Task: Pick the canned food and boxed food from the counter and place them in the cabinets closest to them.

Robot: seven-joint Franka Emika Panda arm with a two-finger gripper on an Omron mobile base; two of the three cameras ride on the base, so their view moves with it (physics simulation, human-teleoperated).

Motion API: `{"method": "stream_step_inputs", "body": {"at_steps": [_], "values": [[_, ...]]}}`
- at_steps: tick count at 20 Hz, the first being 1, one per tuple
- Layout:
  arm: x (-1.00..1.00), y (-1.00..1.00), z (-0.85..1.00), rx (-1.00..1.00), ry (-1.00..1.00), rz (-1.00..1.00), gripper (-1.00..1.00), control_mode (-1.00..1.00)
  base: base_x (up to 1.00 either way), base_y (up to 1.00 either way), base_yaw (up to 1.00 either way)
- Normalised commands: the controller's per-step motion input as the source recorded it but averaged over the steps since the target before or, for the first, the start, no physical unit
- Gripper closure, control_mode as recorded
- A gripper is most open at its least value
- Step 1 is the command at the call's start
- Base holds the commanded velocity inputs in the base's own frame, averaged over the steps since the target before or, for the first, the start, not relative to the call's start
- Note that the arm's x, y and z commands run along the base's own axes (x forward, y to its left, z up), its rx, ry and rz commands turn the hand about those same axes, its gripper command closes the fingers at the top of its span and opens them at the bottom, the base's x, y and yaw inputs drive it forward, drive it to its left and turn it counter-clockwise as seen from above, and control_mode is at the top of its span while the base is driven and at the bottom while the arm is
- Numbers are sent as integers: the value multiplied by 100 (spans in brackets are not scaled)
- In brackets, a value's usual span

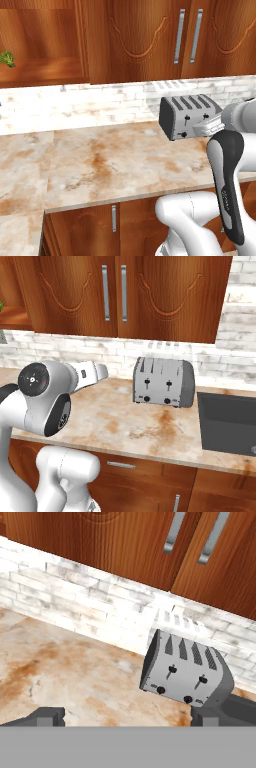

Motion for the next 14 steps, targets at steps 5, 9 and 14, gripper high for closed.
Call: {"method": "stream_step_inputs", "body": {"at_steps": [5,9,14], "values": [[0,0,0,0,0,0,-100,100,12,24,2],[0,0,0,0,0,0,-100,100,0,41,7],[0,0,0,0,0,0,-100,100,-3,26,16]]}}
